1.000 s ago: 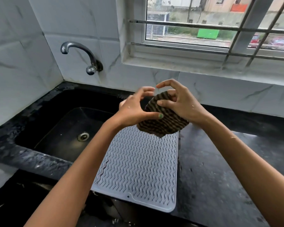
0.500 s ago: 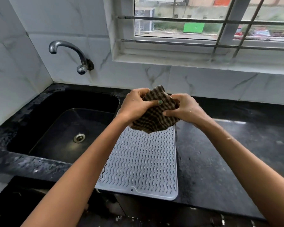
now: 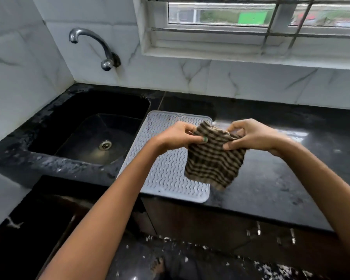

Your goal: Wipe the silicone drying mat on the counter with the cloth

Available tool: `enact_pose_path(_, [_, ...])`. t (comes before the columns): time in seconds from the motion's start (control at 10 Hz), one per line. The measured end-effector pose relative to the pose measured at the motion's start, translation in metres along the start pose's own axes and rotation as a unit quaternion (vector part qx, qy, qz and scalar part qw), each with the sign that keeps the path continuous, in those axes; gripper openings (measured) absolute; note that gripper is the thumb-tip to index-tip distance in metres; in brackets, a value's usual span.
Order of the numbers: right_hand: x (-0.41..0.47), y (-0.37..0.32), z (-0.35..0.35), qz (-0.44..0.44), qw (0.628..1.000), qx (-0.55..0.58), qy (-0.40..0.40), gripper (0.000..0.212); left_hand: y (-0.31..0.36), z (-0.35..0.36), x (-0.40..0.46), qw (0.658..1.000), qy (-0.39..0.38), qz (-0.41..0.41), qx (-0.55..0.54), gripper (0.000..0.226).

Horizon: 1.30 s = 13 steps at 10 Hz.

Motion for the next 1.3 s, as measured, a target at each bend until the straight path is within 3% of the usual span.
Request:
enact_pose_path(0.2, [-0.043, 0.061, 0.015, 0.052, 0.988, 0.000, -0.145, 0.022, -0.018, 0.076, -0.005, 0.989, -0.062, -0.129, 0.037, 0.033])
enact_pose_path(0.3, [-0.034, 0.095, 0.025, 0.086, 0.988, 0.002, -0.126, 0.027, -0.033, 0.118, 0.011, 0.990, 0.029, -0.135, 0.003, 0.021])
enact_pose_path(0.4, [-0.026, 0.126, 0.042, 0.089, 0.987, -0.132, 0.029, 0.045, -0.048, 0.159, 0.023, 0.950, 0.177, -0.153, 0.205, 0.046])
enact_pose_path(0.5, [-0.034, 0.140, 0.080, -0.036, 0.969, -0.204, 0.132, 0.044, -0.063, 0.191, 0.028, 0.896, 0.231, -0.060, 0.374, 0.048])
enact_pose_path(0.6, [-0.044, 0.165, 0.128, -0.095, 0.949, -0.283, 0.098, 0.052, -0.097, 0.217, 0.029, 0.892, 0.118, -0.077, 0.430, 0.056])
enact_pose_path(0.7, [-0.054, 0.200, 0.151, -0.064, 0.919, -0.385, 0.054, 0.069, -0.123, 0.231, 0.024, 0.882, 0.096, -0.114, 0.447, 0.061])
enact_pose_path(0.9, [-0.056, 0.202, 0.143, -0.075, 0.880, -0.464, 0.071, 0.062, -0.125, 0.237, 0.024, 0.881, 0.109, -0.106, 0.448, 0.064])
enact_pose_path(1.1, [-0.048, 0.179, 0.124, -0.004, 0.906, -0.417, -0.076, 0.073, -0.097, 0.216, 0.018, 0.889, 0.029, -0.118, 0.441, 0.065])
enact_pose_path(1.2, [-0.044, 0.143, 0.086, 0.017, 0.892, -0.429, -0.143, 0.051, -0.056, 0.172, 0.017, 0.864, -0.078, -0.139, 0.477, 0.052])
enact_pose_path(1.3, [-0.047, 0.104, 0.048, 0.011, 0.883, -0.437, -0.171, 0.039, -0.005, 0.121, 0.007, 0.866, -0.093, -0.177, 0.459, 0.043])
Point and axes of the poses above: each hand's wrist, its own x-axis towards the middle knuckle, its own z-axis out of the palm, y = z × x, the point moved 2 cm from there along x, towards the middle knuckle, and after that the axes turned 12 degrees about -y, right-handed, at the moved point
